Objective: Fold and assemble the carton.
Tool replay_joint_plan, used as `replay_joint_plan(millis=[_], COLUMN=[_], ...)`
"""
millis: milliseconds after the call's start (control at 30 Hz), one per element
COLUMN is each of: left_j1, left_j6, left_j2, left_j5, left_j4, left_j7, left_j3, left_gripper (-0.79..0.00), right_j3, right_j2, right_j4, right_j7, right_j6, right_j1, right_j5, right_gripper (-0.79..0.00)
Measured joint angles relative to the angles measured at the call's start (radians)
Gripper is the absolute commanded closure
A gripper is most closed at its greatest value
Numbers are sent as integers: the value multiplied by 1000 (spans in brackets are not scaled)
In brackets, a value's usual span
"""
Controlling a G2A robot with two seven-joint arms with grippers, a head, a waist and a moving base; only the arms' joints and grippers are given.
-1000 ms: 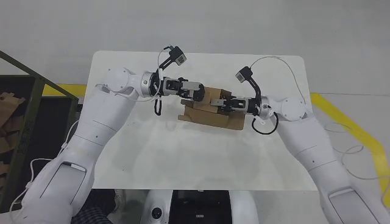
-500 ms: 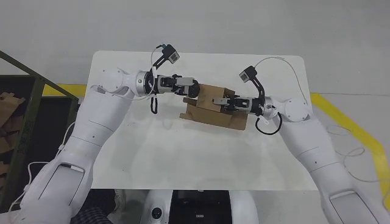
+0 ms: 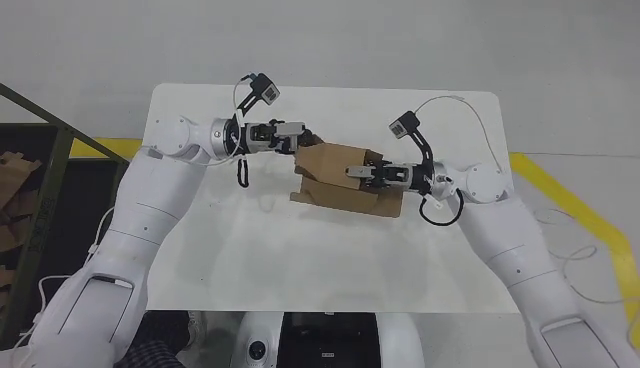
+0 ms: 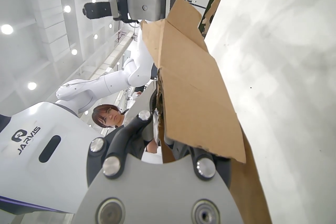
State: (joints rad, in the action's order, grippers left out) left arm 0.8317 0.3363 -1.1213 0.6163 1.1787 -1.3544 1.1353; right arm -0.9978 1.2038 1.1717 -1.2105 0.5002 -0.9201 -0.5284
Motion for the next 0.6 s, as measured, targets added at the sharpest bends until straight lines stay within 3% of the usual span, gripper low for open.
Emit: replay_joint_plan(millis=[600], left_j1=[-28], left_j6=[4], left_j2=[-13], left_j5=[-2], left_j4=[-16], left_j7=[-1], left_j3=[-42], left_gripper=[-785], right_j3=[43], right_j2=[16], right_j4=[-1], right_j7=[-25], right_j6=[-7], right_j1=[10], right_j5=[-20], right_gripper=[0])
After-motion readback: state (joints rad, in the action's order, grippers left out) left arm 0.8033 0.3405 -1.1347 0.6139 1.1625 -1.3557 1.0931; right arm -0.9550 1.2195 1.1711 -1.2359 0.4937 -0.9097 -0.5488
